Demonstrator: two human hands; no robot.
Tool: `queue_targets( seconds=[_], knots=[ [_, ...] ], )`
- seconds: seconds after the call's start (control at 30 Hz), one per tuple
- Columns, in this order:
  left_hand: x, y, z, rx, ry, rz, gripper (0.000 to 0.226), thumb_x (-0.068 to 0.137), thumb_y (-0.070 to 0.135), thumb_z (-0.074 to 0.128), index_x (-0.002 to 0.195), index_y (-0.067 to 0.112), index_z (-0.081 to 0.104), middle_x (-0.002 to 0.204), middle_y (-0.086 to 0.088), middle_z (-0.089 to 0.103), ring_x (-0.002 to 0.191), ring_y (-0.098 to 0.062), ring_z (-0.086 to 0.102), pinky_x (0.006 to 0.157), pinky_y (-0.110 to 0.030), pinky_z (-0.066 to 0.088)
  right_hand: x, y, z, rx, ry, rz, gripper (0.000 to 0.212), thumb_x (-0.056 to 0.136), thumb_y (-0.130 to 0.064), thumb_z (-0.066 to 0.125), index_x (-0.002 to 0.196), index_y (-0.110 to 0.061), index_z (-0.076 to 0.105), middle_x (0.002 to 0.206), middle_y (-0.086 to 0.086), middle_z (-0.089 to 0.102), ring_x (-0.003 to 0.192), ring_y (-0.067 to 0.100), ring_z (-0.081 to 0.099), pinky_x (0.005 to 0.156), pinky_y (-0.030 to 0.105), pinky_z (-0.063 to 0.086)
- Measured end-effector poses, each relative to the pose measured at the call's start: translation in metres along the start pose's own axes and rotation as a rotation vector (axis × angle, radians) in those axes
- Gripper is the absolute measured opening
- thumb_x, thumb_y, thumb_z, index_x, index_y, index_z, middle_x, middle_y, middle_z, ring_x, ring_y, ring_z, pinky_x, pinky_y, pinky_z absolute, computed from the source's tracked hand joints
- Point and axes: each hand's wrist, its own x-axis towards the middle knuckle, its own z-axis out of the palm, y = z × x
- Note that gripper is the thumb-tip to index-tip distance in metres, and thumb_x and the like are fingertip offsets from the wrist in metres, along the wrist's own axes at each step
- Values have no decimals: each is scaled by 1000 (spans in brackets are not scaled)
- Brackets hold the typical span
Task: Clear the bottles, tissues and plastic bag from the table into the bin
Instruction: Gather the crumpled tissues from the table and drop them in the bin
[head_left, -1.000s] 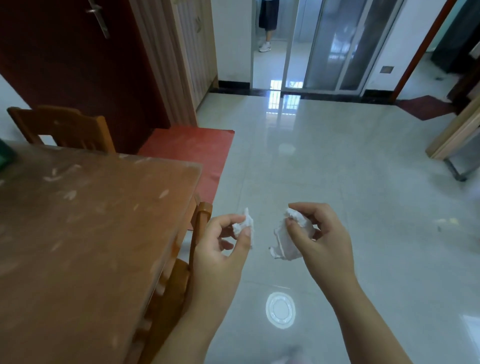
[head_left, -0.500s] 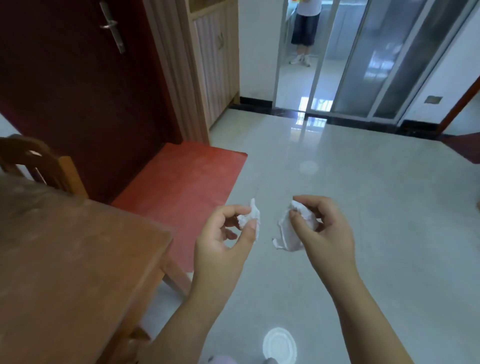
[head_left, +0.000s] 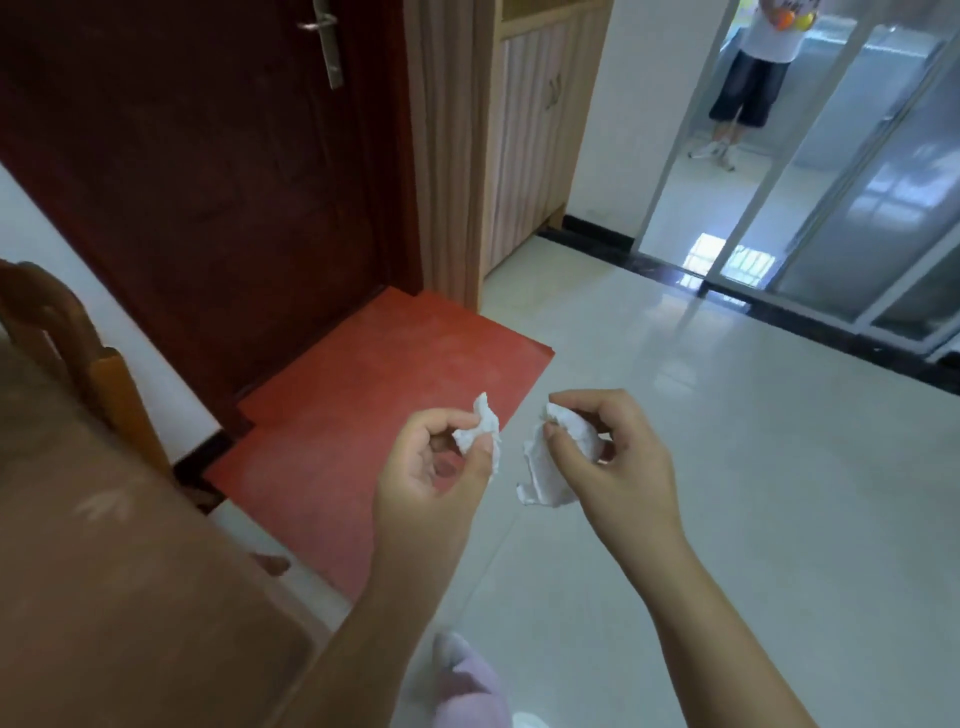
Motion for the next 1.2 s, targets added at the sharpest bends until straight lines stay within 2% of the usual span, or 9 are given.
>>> queue_targets(
  seconds=[0.07, 0.2, 0.3, 0.47, 0.63, 0.73, 0.87, 1.07, 1.2],
  knots=[
    [42, -1, 0, -4, 43, 4, 16, 75, 8, 64, 80, 22, 60, 70, 14, 66, 65, -7, 61, 64, -18, 48, 46, -5, 19, 6, -72, -22, 19, 78, -1, 64, 84, -19, 63, 92, -2, 61, 77, -10, 57, 58, 2, 38],
    [111, -3, -8, 66, 159, 62, 17, 74, 10, 63, 78, 26, 59, 72, 19, 66, 62, 0, 59, 61, -14, 46, 120, -9, 62, -27, -177, -122, 23, 79, -8, 67, 85, -29, 62, 92, -9, 61, 85, -1, 57, 63, 5, 38],
    [146, -10, -23, 158, 251, 48, 22, 77, 9, 67, 78, 29, 59, 73, 22, 66, 61, 0, 58, 57, -10, 43, 158, -11, 96, 14, -263, -123, 21, 79, -9, 67, 88, -27, 63, 94, -9, 62, 86, 1, 58, 64, 6, 40],
    [190, -23, -54, 259, 440, 26, 17, 77, 18, 72, 78, 30, 60, 70, 20, 64, 57, 0, 54, 54, -10, 41, 207, -9, 156, 43, -425, -178, 22, 78, -8, 67, 88, -28, 63, 94, -8, 63, 87, -1, 57, 68, 8, 42],
    [241, -32, -76, 274, 592, 18, 9, 72, 34, 63, 80, 32, 60, 74, 21, 63, 60, 0, 55, 55, -11, 44, 263, -10, 219, 59, -565, -287, 28, 78, -11, 68, 88, -35, 59, 93, -12, 61, 87, 0, 56, 68, 9, 43],
    [280, -39, -89, 319, 661, 33, 12, 77, 23, 66, 83, 32, 60, 82, 12, 64, 64, -4, 57, 58, -15, 47, 298, -12, 256, 88, -666, -315, 31, 78, -11, 67, 86, -39, 57, 92, -14, 60, 86, 0, 56, 69, 9, 43],
    [335, -37, -103, 330, 783, 41, 18, 80, 11, 66, 87, 26, 61, 77, 2, 64, 67, -19, 61, 61, -28, 51, 349, -22, 301, 156, -781, -333, 24, 79, -14, 67, 91, -34, 61, 94, -13, 62, 89, 2, 58, 70, 11, 44],
    [382, -30, -134, 348, 972, 63, 21, 79, 5, 65, 84, 24, 61, 65, 12, 60, 55, -1, 54, 52, -12, 43, 391, -47, 370, 233, -960, -432, 25, 80, -10, 67, 94, -30, 61, 95, -12, 60, 89, -1, 57, 70, 7, 42],
    [396, -31, -164, 394, 1080, 35, 20, 79, 5, 66, 84, 24, 61, 71, -13, 58, 52, -1, 51, 51, -11, 42, 395, -59, 417, 264, -1043, -469, 23, 80, -9, 66, 94, -27, 61, 95, -11, 60, 89, -2, 56, 69, 6, 41]
  ],
)
